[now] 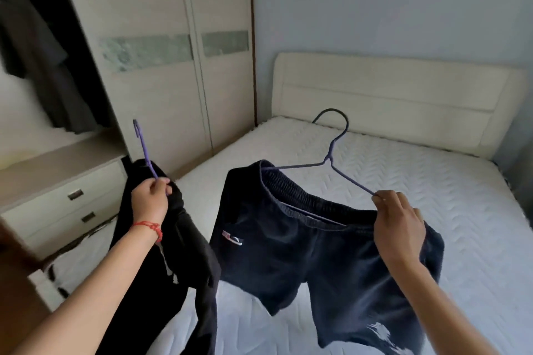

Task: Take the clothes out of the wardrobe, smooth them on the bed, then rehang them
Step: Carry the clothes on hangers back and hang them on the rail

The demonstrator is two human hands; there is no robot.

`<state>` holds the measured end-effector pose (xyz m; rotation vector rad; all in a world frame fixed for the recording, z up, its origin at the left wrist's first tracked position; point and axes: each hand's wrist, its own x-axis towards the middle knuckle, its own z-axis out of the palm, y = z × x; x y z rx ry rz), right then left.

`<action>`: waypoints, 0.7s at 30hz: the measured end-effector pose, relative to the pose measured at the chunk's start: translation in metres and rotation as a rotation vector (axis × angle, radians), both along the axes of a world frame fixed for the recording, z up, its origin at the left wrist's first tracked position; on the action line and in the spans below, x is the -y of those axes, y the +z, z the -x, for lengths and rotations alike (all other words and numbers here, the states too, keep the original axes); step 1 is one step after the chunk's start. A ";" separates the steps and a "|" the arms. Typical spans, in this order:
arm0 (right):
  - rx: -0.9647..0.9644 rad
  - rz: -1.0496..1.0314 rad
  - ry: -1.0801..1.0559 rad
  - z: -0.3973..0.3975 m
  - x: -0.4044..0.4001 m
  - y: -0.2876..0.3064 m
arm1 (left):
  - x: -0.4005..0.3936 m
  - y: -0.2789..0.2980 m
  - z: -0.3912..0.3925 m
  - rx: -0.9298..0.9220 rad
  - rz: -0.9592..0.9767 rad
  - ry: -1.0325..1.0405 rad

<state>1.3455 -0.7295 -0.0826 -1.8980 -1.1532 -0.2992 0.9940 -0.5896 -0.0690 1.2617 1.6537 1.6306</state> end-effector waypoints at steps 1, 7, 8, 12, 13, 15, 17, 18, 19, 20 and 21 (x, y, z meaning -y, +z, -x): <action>-0.002 0.006 0.021 0.015 -0.003 0.011 | 0.007 0.007 0.017 -0.001 -0.010 0.021; 0.056 0.097 0.143 0.123 -0.027 0.064 | 0.044 0.042 0.132 0.024 -0.050 0.077; 0.060 0.114 0.161 0.144 -0.032 0.071 | 0.048 0.048 0.152 0.029 -0.059 0.086; 0.001 0.146 0.248 0.236 -0.055 0.088 | 0.060 0.071 0.238 0.081 -0.115 0.109; -0.022 0.151 0.268 0.260 -0.060 0.089 | 0.061 0.074 0.262 0.107 -0.118 0.109; -0.087 0.167 0.313 0.312 -0.073 0.092 | 0.063 0.079 0.312 0.143 -0.106 0.105; -0.155 0.199 0.370 0.365 -0.086 0.091 | 0.067 0.082 0.362 0.160 -0.089 0.099; -0.196 0.219 0.409 0.390 -0.092 0.090 | 0.070 0.083 0.385 0.158 -0.081 0.098; -0.244 0.242 0.456 0.415 -0.099 0.088 | 0.074 0.084 0.406 0.150 -0.071 0.096; -0.297 0.270 0.509 0.438 -0.104 0.086 | 0.077 0.084 0.426 0.146 -0.057 0.095; -0.357 0.301 0.564 0.461 -0.109 0.083 | 0.080 0.084 0.445 0.147 -0.042 0.090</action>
